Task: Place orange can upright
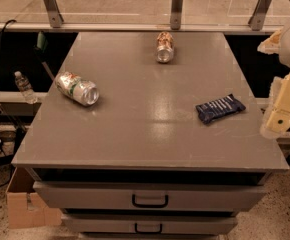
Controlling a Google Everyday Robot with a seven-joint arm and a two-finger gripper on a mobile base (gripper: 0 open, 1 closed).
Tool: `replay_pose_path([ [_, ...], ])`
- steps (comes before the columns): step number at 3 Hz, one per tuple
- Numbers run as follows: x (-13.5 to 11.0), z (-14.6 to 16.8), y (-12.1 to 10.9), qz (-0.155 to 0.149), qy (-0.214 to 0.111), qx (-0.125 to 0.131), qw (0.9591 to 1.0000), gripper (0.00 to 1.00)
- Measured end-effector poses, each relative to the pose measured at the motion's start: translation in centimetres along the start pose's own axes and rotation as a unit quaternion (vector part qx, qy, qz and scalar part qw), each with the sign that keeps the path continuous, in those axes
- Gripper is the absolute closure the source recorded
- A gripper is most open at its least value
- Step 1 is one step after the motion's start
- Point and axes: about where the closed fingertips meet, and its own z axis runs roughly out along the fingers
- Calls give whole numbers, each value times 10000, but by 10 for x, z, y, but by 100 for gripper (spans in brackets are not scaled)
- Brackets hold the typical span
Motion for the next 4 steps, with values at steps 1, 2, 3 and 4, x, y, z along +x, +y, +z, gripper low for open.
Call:
replay_pose_path([
  [1,0,0,0,0,0,1,10000,0],
  [2,-12,15,-25,4,-105,32,9999,0],
  [3,-43,44,-79,104,-480,135,9987,0],
  [4,-81,76,-139,398,-903,350,9945,0],
])
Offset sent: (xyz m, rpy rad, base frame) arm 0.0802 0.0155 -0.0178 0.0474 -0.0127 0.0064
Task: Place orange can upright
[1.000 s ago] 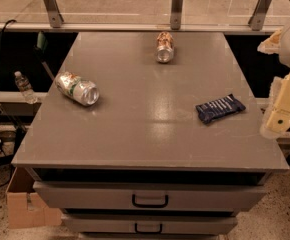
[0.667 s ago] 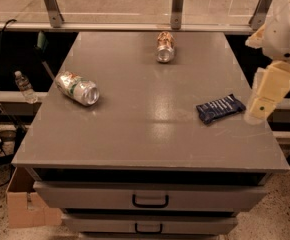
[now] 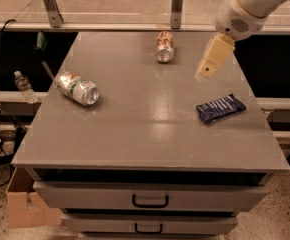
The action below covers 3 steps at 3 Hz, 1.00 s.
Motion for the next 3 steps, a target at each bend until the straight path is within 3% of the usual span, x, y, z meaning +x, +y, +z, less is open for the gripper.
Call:
replay_pose_path([
  [1,-53,30,-52,372,-459,427,9973,0],
  [2,-53,30,-51,372,-469,420,9973,0],
  [3,-57,44,-63,764,-559,519,9942,0],
])
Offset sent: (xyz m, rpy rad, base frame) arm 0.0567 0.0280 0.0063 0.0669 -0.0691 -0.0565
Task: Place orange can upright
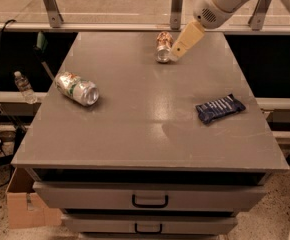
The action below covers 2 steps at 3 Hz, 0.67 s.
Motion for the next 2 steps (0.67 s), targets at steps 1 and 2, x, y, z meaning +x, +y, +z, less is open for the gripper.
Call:
replay_pose_path([
  [1,-9,43,-26,851,-172,287,9958,0],
  [2,-21,84,-49,1786,-379,483,9820,0],
])
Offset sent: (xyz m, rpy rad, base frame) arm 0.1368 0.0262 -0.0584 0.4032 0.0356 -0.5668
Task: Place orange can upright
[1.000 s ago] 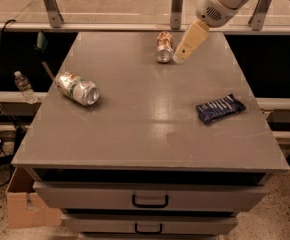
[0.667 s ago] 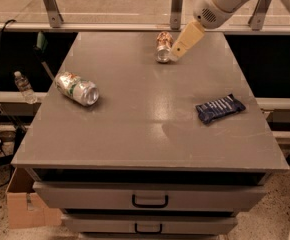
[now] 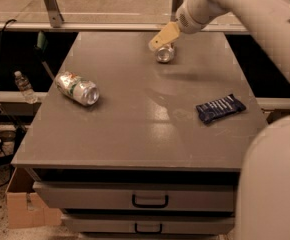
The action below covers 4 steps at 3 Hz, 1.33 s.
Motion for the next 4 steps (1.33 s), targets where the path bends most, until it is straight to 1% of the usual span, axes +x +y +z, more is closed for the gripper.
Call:
replay_pose_path([
  [1,-13,31,-8,831,-134,48,9964,0],
  [2,-25,56,-14,1532,-137,81,9881,0],
  [3,-24,81,-18,1937,190,261,9805,0],
  [4,-14,100,-20,2178,638,510,9726,0],
])
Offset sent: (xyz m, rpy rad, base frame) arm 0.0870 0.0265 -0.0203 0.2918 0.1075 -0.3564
